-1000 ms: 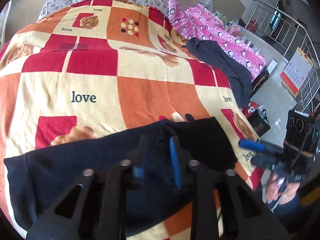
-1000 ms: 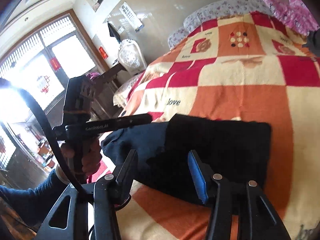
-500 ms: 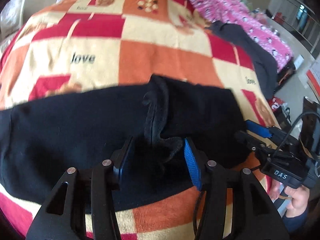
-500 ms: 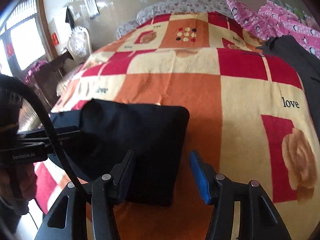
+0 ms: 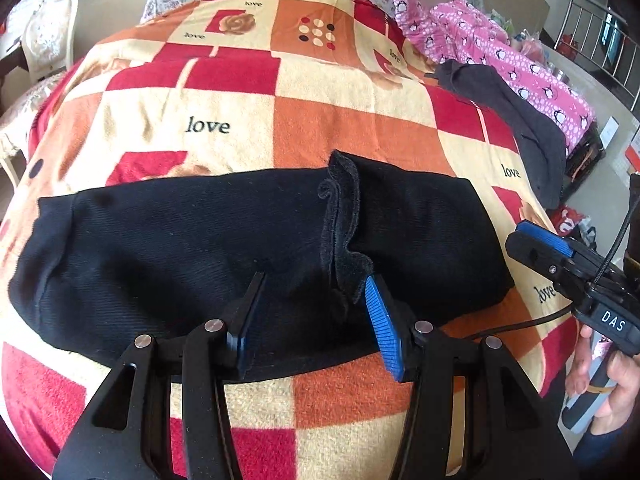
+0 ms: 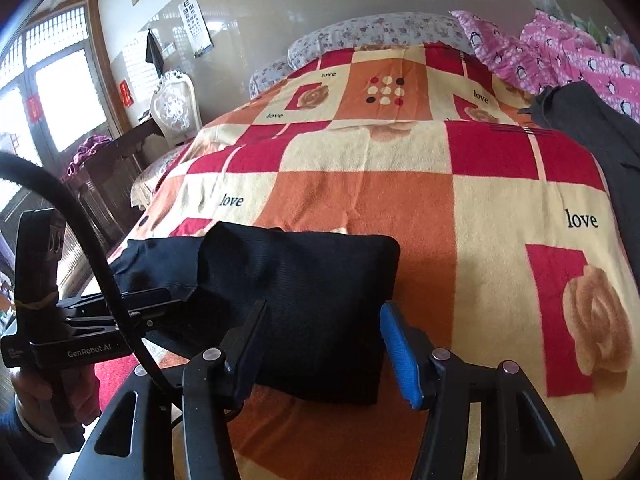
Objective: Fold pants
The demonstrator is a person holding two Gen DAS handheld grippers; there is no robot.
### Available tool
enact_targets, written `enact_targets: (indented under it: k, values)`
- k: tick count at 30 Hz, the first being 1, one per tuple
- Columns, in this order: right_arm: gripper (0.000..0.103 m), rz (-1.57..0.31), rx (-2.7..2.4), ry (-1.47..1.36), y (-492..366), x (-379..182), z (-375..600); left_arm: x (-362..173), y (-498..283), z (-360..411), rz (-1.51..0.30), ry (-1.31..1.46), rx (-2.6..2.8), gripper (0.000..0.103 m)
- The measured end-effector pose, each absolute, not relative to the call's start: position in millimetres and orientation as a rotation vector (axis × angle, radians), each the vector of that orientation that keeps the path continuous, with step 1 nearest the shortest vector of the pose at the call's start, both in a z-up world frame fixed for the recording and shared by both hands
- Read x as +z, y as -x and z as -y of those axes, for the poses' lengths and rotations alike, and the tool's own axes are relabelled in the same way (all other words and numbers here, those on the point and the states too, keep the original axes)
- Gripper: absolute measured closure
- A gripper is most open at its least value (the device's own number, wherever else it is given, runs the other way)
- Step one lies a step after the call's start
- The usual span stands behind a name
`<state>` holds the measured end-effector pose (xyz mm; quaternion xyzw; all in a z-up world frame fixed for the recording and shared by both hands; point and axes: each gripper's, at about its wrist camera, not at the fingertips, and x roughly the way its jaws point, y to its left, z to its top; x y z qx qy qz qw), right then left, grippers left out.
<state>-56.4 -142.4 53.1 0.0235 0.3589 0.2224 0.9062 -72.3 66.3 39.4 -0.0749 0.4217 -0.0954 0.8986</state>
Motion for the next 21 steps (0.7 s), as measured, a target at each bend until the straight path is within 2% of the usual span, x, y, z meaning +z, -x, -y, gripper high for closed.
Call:
enact_targets:
  k: [21]
  values:
    - [0.048, -0.781, 0.576, -0.036, 54, 49, 71, 47, 101, -120, -0.793, 0.152, 0.012, 0.054]
